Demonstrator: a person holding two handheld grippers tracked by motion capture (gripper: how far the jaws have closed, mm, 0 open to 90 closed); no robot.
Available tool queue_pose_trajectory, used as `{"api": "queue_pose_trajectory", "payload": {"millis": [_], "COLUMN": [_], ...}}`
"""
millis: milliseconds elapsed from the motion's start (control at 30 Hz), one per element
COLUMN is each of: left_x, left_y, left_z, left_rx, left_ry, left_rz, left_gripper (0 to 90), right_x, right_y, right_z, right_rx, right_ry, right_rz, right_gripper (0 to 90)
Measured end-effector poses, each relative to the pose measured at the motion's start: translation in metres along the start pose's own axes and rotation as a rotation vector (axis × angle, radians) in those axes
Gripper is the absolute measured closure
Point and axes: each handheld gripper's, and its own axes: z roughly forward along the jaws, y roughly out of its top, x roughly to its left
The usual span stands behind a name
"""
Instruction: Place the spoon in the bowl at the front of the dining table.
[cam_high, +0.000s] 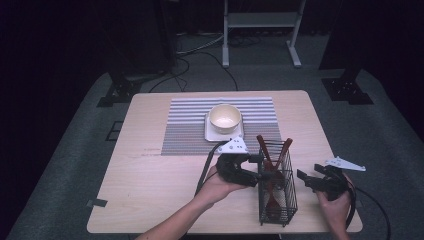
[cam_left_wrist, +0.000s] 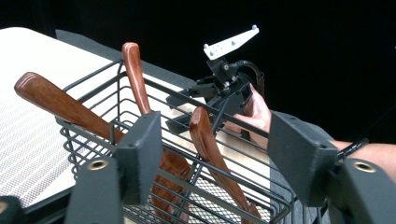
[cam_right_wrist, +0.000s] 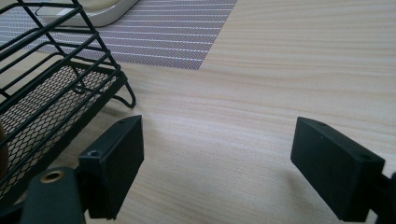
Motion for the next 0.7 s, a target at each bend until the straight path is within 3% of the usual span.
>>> {"api": "queue_pose_trajectory", "payload": {"millis": [300, 700], "left_x": [-0.0004, 0.0034], "left_y": [0.0014, 0.0017], "left_z": [0.0012, -0.0009], "left_rx": [-0.014, -0.024], "left_ry": [0.005, -0.045], "left_rz": [0.034, 0.018], "left_gripper": [51.8, 78.0], "right_x": [0.0000, -0.0007], "right_y": [0.0000, 0.0000], "right_z": [0.0000, 0.0001], "right_rx": [-0.001, -0.003], "right_ry": [0.003, 0.007], "right_rz": [0.001, 0.003], "right_gripper": [16.1, 16.2]}}
